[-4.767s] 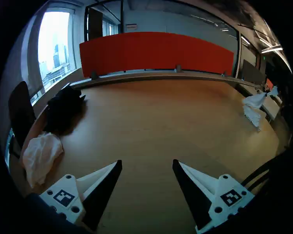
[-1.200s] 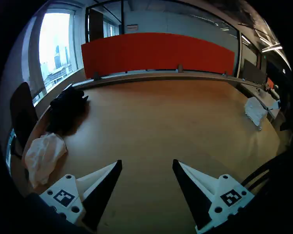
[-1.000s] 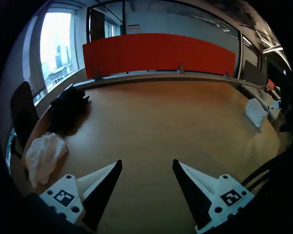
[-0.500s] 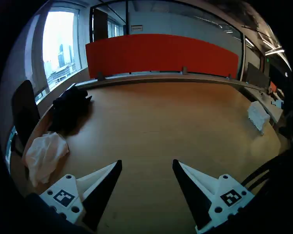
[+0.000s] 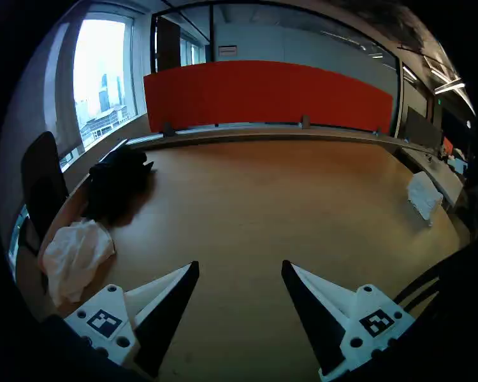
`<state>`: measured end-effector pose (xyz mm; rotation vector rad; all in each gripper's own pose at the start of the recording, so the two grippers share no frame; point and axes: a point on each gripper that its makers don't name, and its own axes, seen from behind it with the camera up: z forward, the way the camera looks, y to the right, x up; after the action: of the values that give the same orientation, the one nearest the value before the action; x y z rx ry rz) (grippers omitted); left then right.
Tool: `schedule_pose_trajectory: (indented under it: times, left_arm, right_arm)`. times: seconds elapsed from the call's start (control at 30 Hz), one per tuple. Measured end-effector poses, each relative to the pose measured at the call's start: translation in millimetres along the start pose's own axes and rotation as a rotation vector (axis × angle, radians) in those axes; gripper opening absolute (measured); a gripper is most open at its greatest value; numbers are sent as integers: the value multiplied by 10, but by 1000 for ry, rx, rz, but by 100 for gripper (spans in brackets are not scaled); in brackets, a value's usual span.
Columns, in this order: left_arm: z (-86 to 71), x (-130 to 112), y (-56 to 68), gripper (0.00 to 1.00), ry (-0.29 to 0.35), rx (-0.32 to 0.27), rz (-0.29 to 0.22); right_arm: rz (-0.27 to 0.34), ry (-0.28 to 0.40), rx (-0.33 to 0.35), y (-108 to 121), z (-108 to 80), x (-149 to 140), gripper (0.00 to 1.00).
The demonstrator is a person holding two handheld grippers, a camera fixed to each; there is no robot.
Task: Fold towel
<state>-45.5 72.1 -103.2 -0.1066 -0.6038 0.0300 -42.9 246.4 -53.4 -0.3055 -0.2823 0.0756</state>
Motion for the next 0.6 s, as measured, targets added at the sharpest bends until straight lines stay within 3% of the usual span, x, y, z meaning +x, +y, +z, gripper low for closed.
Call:
schedule_pose_trajectory:
  times: [0.3,0.6]
  left_arm:
    - [6,190,-97,96,44,19,-26]
    - [19,497,-251,96,120,50,-45]
  right_arm:
    - [-4,29,32,-130,-17,139,97]
    - [-34,57,100,-423,-26,285,97]
